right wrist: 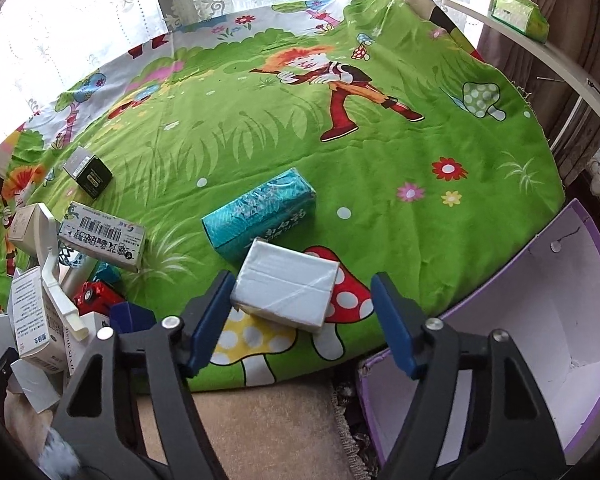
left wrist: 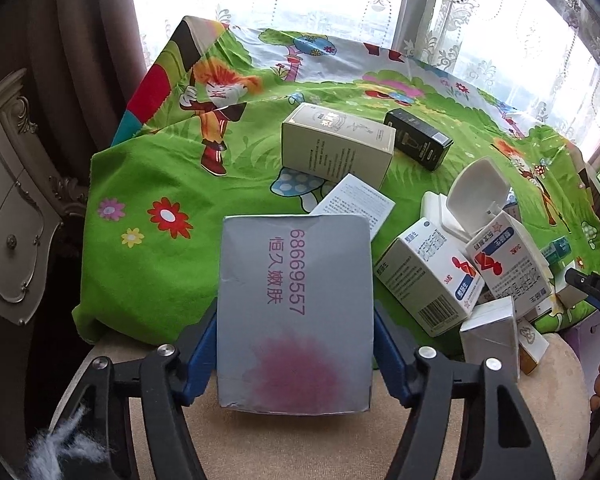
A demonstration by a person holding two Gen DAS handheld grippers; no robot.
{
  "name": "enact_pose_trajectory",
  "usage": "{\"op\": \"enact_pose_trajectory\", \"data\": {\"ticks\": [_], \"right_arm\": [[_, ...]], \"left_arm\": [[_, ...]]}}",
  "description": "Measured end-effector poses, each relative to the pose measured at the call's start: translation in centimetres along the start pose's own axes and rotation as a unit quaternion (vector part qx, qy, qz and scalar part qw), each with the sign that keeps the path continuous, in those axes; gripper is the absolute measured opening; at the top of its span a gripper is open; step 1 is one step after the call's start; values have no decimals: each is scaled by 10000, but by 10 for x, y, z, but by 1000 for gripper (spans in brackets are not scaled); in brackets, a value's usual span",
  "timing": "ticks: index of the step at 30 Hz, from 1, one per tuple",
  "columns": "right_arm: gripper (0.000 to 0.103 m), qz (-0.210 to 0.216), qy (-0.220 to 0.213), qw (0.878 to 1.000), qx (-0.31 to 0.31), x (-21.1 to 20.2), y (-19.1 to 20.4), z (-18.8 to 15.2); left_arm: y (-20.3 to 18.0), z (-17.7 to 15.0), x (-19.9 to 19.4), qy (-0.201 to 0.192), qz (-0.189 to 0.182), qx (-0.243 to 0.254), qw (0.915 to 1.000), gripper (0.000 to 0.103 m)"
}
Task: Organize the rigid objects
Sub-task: 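Grasp grey pink-printed box with left tool while right tool grasps white box, then carry both boxes over the purple storage box and open both tools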
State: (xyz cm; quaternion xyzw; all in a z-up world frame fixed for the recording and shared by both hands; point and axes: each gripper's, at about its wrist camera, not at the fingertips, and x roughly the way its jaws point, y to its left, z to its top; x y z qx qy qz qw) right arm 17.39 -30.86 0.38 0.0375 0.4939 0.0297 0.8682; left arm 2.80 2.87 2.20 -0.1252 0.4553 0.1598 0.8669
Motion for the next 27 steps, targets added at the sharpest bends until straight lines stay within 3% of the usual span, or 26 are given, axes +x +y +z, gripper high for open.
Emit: {"op": "enact_pose_trajectory", "data": {"ticks": [2,11,27], "right_arm": [[54,31,53,10000,16,3,0,0],[54,215,-212,9995,-80,-12,2,-3],[54,248,-486,9982,-231,-51,-15,-25]], "left_arm": [[0,-1,-1,-34,-32,-18,10000,69],[-5,-2,-24,-462,-29,-54,9989,69],[-64,-9,-71,-1105,-590,544,9906,69]]}}
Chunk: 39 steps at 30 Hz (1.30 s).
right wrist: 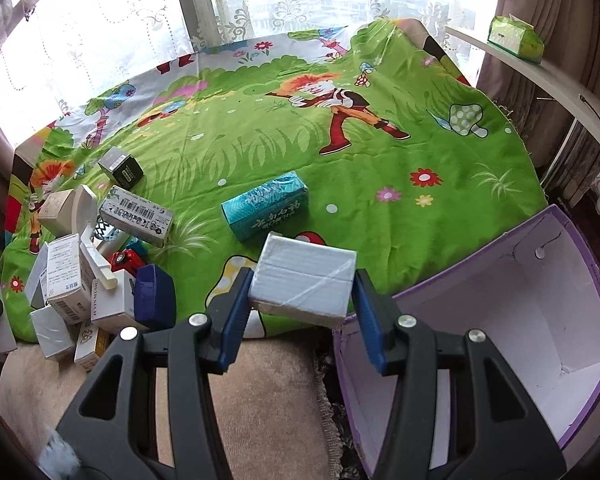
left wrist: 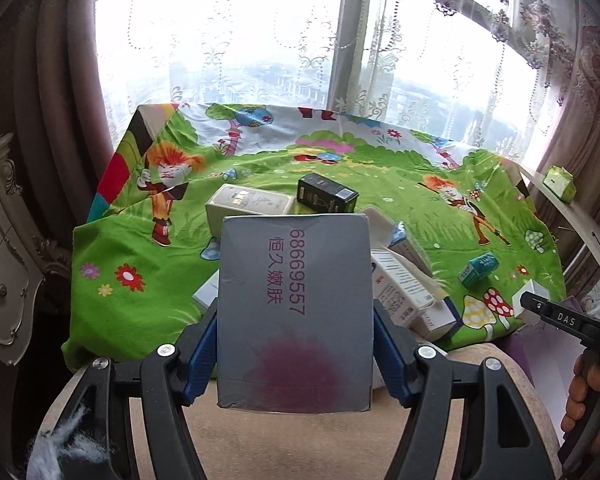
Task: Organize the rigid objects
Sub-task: 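Carry both boxes over the purple storage box and open both tools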
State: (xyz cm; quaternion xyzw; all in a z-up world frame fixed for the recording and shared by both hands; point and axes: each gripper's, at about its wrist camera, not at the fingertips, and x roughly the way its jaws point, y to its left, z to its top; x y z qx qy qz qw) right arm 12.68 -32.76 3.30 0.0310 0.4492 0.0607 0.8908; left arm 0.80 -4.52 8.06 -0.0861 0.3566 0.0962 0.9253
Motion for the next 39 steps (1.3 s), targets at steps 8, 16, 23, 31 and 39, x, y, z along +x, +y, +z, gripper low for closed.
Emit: {"op": "enact_pose_trajectory", "data": {"ticks": [8,16,23,31,39], "right_arm": [[54,-6,-35,10000,62,-14,-19,-10],[54,-74,-40,9996,285,-29,-53,-21],[54,-287,-21,9984,483,-38,-92,-32],[54,-593,-21,9962,639,-45,-128,-45],[54,-766,-30,9934,853,-51,-156,-54]], "left_arm": [[-47,-4,2,118,-575,413,9974,69],[-95,-7,4,287,-1126,824,9898,69],[-142,-12,12,522,-1585,1197,9787,69],[-199,-19,16,727,-2106,1694,9600,69],[-245,-28,18,877,-2469,2052,9430,69]]}}
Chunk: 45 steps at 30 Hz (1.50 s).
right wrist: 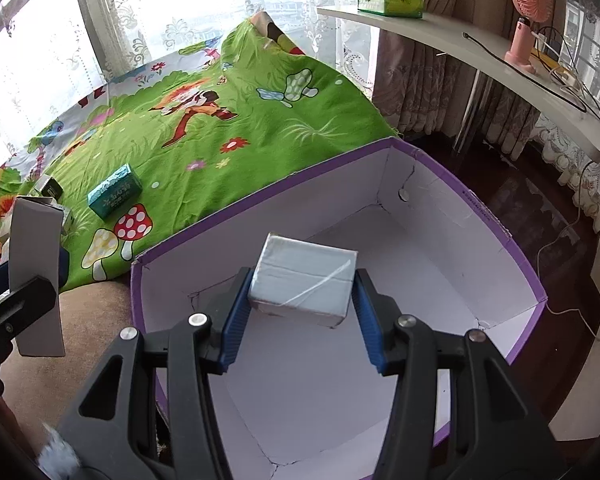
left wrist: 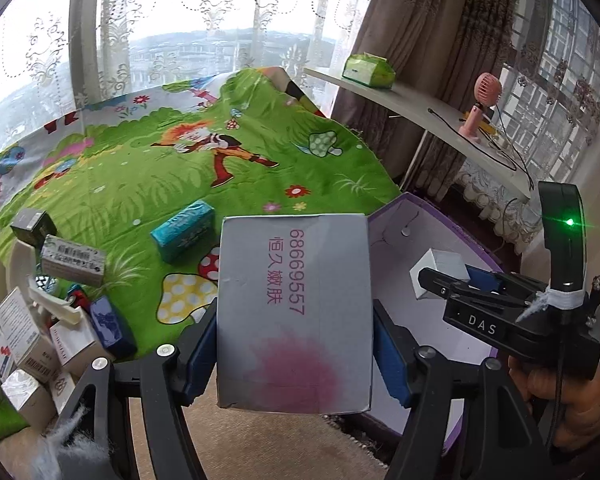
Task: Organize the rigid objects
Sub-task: 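Carry both boxes over the purple storage box and open both tools, then move both tools back from the storage box toward the box pile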
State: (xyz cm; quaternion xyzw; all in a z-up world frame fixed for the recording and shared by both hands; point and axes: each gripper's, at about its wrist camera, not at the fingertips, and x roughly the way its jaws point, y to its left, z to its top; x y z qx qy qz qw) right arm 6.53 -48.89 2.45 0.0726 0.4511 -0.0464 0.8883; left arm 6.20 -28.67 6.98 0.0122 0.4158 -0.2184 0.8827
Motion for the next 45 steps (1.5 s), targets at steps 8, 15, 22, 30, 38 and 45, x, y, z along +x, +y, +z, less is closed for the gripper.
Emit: {"op": "enact_pose_trajectory", "data": {"ticks": [8,15,22,30,38,45], "right_arm": [[54,-161,-19,9997,205,2,-19,1],[76,-89,-183,9994,285,-4,-23,4],[93,-8,-445,9990,72,-18,-5,8],[98,-403,-638,9969,-214,-29,27,12],[99,-12,-579,9945,-874,-34,70,7],[99,643,-606,9901,-1095,-41,102,1]], "left_arm": [[-28,12,18,78,-206,330,9992,76],[-26,14,7,-147,178,364,9991,84],[-9,8,-23,-659,449,197,9966,84],[30,-9,-53,-1137,582,-237,9915,84],[70,-31,-75,-1061,1024,-477,9879,84],[105,-57,-102,-1160,1433,-844,9792,84]]}}
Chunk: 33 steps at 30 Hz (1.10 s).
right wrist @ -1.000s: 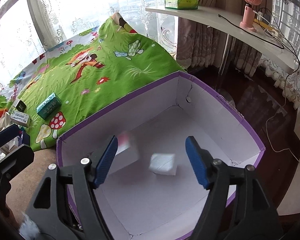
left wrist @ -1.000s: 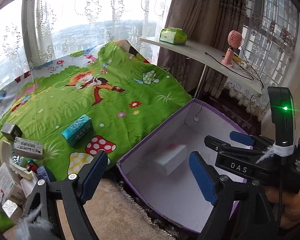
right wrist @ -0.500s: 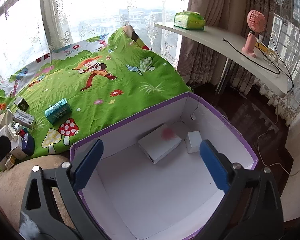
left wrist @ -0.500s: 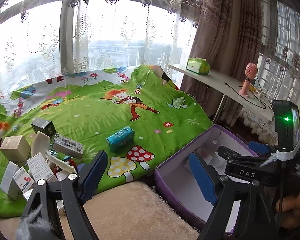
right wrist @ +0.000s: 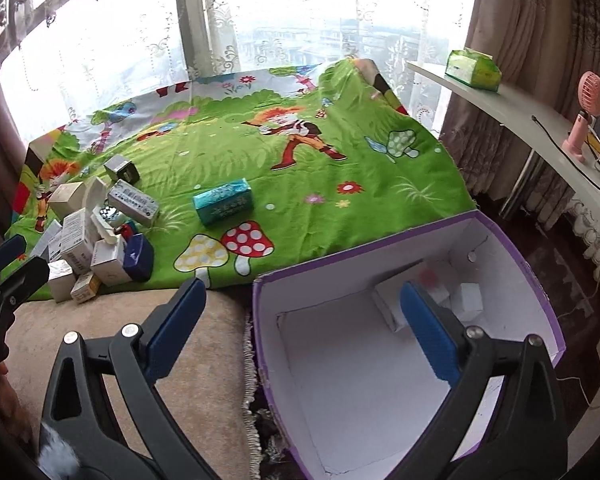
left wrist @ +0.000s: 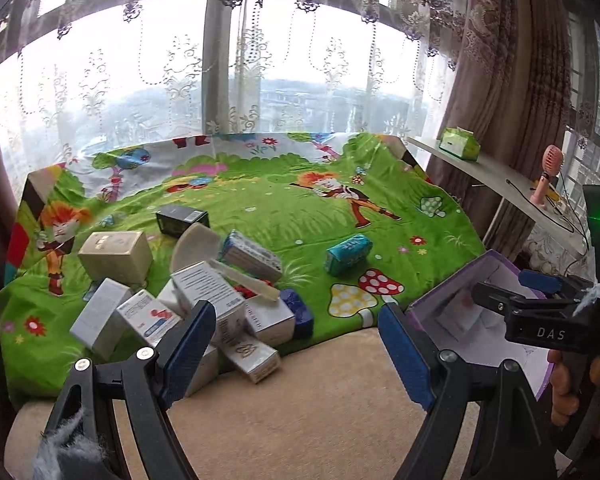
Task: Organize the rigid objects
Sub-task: 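Move both tools back from the storage box toward the box pile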
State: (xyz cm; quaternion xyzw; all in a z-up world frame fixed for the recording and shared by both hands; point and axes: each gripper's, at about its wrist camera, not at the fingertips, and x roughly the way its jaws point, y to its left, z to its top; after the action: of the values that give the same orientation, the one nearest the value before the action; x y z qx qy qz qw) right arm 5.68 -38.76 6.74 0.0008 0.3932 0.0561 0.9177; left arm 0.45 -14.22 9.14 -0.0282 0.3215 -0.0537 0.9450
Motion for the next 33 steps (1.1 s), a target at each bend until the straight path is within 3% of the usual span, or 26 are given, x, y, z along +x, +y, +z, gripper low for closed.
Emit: {"op": "enact_pose_trajectory", "data": {"ticks": [8,14,23,33], "right_arm": [[99,561,229,9978,-270,11,37,-3],[99,755,380,9955,-418,18,57,-5],[98,1036,467,9906,-765,24,95,-6],[89,1431,520,9822,-1103,36,141,8]], "left_arm": [[48,-19,-9,134,309,-511,9981,84],[78,-29,-13,229,503,-850,9949,84],[111,-30,-11,309,674,-1065,9915,84],[151,-26,7,646,959,-1041,9878,84]]}}
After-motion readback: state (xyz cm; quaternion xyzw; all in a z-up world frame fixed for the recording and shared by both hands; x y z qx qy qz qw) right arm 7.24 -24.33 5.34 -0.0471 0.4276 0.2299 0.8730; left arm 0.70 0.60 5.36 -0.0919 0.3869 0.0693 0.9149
